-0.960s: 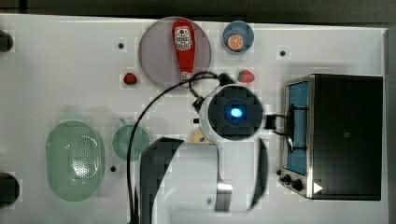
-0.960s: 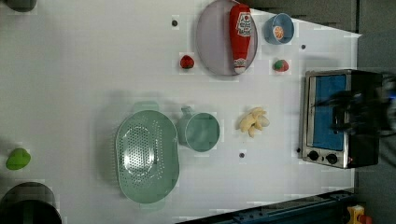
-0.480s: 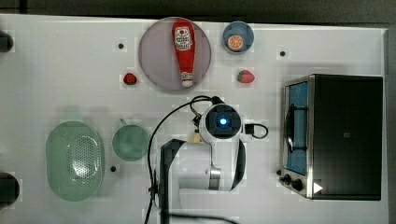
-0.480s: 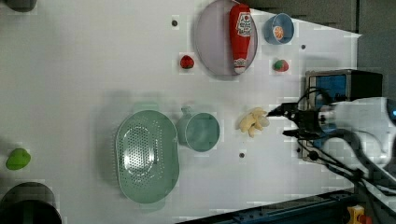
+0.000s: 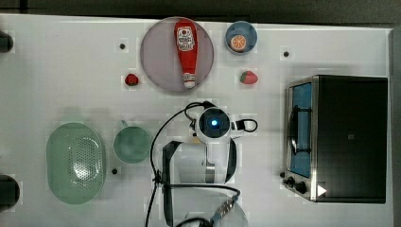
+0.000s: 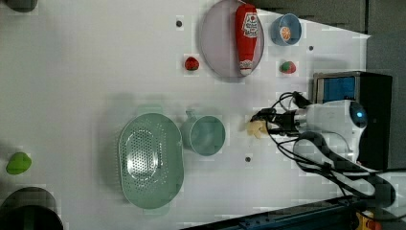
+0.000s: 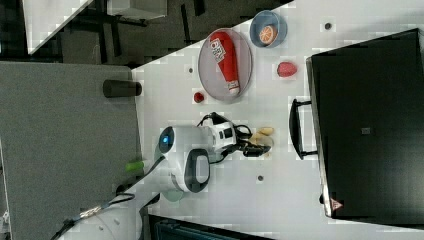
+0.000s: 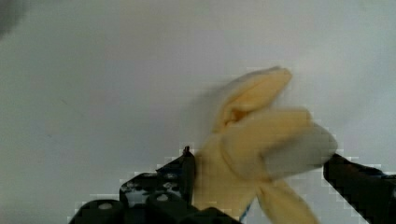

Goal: Pick Banana and place it in mug.

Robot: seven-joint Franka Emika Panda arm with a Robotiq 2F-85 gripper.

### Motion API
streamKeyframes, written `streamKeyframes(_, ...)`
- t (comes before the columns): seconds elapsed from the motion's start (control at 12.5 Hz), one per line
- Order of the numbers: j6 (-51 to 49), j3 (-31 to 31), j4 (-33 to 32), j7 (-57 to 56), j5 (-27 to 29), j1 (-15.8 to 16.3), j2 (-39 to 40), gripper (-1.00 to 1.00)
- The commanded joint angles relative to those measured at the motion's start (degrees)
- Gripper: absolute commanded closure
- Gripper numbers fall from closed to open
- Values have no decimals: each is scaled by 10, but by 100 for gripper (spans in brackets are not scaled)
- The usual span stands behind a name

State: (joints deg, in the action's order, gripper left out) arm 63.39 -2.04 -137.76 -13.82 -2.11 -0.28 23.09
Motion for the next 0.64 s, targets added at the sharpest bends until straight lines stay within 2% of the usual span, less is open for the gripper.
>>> streamKeyframes(0.08,34,2,-12,-25,11,-2,-19,-44)
streamKeyframes(0.32,41,3,-18,-25,11,-1,-19,26)
streamKeyframes(0.4,41,2,-18,-25,11,-2,-21,43)
streamKeyframes(0.64,38,2,-20,-25,11,-3,-54,43)
